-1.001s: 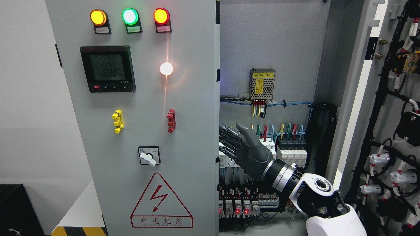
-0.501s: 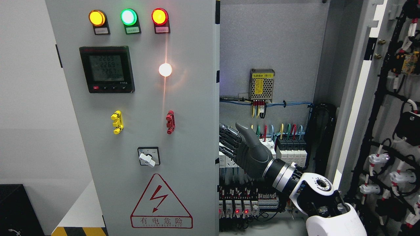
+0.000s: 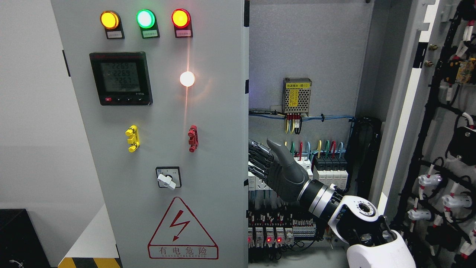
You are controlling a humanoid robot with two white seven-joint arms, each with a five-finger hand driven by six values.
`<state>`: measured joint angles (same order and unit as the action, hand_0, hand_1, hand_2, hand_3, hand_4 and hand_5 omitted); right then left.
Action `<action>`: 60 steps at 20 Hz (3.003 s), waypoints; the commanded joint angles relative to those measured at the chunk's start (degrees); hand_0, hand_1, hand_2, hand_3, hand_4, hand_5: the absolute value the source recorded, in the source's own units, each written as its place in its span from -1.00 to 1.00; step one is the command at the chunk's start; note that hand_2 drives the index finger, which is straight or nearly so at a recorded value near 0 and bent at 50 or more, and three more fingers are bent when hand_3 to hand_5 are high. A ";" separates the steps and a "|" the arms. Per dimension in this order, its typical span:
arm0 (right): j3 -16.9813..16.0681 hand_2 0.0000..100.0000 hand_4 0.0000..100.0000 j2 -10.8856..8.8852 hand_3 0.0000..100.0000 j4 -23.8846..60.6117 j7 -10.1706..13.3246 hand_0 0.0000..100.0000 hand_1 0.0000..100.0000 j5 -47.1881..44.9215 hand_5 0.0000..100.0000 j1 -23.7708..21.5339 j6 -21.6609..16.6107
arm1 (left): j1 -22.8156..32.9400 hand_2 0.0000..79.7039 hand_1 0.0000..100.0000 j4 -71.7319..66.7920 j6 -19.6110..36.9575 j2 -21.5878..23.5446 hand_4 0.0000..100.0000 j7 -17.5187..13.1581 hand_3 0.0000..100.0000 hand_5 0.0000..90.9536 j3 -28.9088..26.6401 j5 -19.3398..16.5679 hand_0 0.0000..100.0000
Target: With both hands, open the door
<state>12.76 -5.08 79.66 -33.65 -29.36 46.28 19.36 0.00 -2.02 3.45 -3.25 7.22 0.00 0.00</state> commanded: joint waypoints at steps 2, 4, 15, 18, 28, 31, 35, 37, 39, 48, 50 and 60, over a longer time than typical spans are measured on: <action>-0.01 -1.00 -1.00 0.07 -1.00 0.15 -0.01 -0.62 -1.00 0.00 -1.00 0.03 -0.03 | 0.79 -1.00 -1.00 0.00 -0.03 0.00 -1.00 -0.01 -1.00 -1.00 -0.09 -0.18 -1.00; -0.01 -1.00 -1.00 0.07 -1.00 0.23 -0.01 -0.62 -1.00 0.00 -1.00 0.03 -0.03 | 0.79 -1.00 -1.00 0.00 -0.03 0.00 -1.00 -0.01 -1.00 -1.00 -0.09 -0.18 -1.00; -0.10 -1.00 -1.00 -0.02 -1.00 0.15 -1.77 -0.62 -1.00 0.09 -1.00 0.03 -0.03 | 0.79 -1.00 -1.00 0.00 -0.03 0.00 -1.00 -0.01 -1.00 -1.00 -0.09 -0.18 -1.00; -0.10 -1.00 -1.00 -0.02 -1.00 0.15 -1.85 -0.62 -1.00 0.09 -1.00 0.03 -0.03 | 0.79 -1.00 -1.00 0.00 -0.03 0.00 -1.00 -0.01 -1.00 -1.00 -0.09 -0.18 -1.00; -0.01 -1.00 -1.00 -0.19 -1.00 1.28 -1.94 -0.62 -1.00 0.00 -1.00 -0.49 -0.12 | 0.79 -1.00 -1.00 0.00 -0.03 0.00 -1.00 -0.01 -1.00 -1.00 -0.09 -0.18 -1.00; 0.69 -1.00 -1.00 -0.55 -1.00 4.00 -1.94 -0.62 -1.00 0.00 -1.00 -1.02 -0.12 | 0.79 -1.00 -1.00 0.00 -0.03 0.00 -1.00 -0.01 -1.00 -1.00 -0.09 -0.18 -1.00; 2.27 -1.00 -1.00 -0.63 -1.00 7.43 -1.94 -0.62 -1.00 -0.35 -1.00 -2.42 -0.12 | 0.79 -1.00 -1.00 0.00 -0.03 0.00 -1.00 -0.01 -1.00 -1.00 -0.09 -0.18 -1.00; 3.76 -1.00 -1.00 -0.72 -1.00 9.28 -1.94 -0.62 -1.00 -0.35 -1.00 -3.74 -0.11 | 0.70 -1.00 -1.00 0.00 -0.03 0.00 -1.00 -0.01 -1.00 -1.00 -0.09 -0.18 -1.00; 5.69 -1.00 -1.00 -1.16 -1.00 11.39 -1.94 -0.62 -1.00 -0.35 -1.00 -5.06 -0.12 | 0.79 -1.00 -1.00 0.00 -0.03 0.00 -1.00 -0.01 -1.00 -1.00 -0.09 -0.18 -1.00; 14.22 -1.00 -1.00 -1.16 -1.00 17.54 -1.77 -0.62 -1.00 -0.35 -1.00 -12.00 -0.12 | 0.79 -1.00 -1.00 0.00 -0.03 0.00 -1.00 -0.01 -1.00 -1.00 -0.09 -0.18 -1.00; 15.98 -1.00 -1.00 -1.16 -1.00 18.33 -1.59 -0.62 -1.00 -0.35 -1.00 -13.32 -0.38 | 0.70 -1.00 -1.00 0.00 -0.03 0.00 -1.00 -0.01 -1.00 -1.00 -0.09 -0.18 -1.00; 23.80 -1.00 -1.00 -0.20 -1.00 20.27 -1.42 -0.62 -1.00 -0.26 -1.00 -18.42 -0.20 | 0.79 -1.00 -1.00 0.00 -0.03 0.00 -1.00 -0.01 -1.00 -1.00 -0.09 -0.18 -1.00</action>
<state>28.18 -5.91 96.35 -35.04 -29.64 30.54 19.04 0.00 -2.02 3.45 -3.25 7.21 0.00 0.00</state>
